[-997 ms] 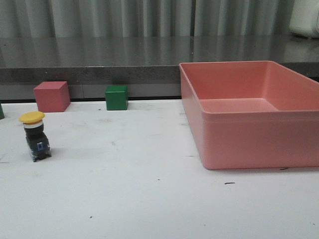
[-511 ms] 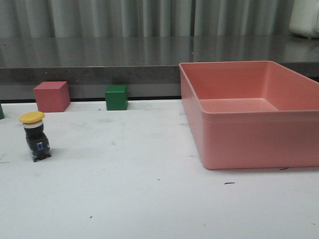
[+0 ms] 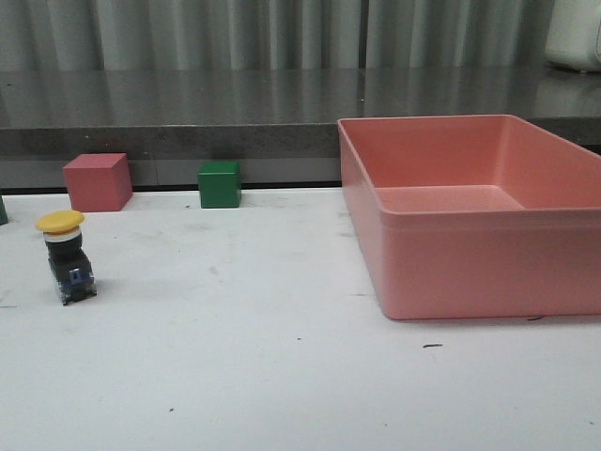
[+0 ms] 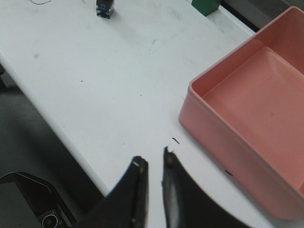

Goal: Place and stand button with both arms

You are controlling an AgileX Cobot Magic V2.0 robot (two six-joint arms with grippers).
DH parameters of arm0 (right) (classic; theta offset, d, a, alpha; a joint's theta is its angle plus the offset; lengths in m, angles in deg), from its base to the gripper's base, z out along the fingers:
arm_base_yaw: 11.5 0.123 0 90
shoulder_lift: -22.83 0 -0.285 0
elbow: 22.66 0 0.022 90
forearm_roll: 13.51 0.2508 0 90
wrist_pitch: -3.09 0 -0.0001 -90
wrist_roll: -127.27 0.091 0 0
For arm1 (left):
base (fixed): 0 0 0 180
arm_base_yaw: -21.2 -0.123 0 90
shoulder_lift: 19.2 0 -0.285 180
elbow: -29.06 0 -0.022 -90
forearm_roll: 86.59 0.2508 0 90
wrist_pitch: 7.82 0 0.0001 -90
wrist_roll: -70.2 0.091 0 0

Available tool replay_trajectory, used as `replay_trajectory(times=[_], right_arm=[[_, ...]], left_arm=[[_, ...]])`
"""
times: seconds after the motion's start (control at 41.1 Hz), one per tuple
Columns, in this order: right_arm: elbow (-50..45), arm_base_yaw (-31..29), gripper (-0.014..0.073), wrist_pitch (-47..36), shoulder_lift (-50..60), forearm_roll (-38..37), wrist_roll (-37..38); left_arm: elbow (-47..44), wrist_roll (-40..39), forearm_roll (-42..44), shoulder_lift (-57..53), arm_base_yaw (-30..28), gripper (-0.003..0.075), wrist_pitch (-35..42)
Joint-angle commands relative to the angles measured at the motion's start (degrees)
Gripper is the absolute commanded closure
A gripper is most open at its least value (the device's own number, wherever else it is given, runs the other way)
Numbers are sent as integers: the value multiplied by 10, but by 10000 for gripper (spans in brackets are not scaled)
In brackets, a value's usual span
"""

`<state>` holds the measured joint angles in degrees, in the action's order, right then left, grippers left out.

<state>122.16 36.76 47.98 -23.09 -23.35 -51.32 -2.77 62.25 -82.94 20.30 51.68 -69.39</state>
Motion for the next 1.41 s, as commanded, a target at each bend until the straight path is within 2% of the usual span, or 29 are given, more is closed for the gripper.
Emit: replay_trajectory(times=[0.0,0.657,0.778,0.851,0.973,1.119,1.216,1.386], right_arm=[[14,-3,664,-36,1,-7,-3],[14,-3,661,-36,1,-7,-3],[14,-3,662,-34,1,-7,-3],[14,-3,662,-34,1,-7,-3],[14,-3,662,-34,1,-7,-3],[14,-3,662,-34,1,-7,-3],[14,-3,662,-34,1,-7,-3],[14,-3,662,-34,1,-7,-3]], left_arm=[[17,-1,-3,2,4,739,32],[4,-1,6,-13,-2,740,50],[-28,-1,7,-53,-59,740,121],[-67,-1,1,-87,-104,740,198],[-161,-1,-36,-143,-180,740,375],[-284,-1,-79,-202,-253,740,506],[-327,-1,-83,-224,-271,740,533],[-380,-1,-64,-281,-270,740,549]])
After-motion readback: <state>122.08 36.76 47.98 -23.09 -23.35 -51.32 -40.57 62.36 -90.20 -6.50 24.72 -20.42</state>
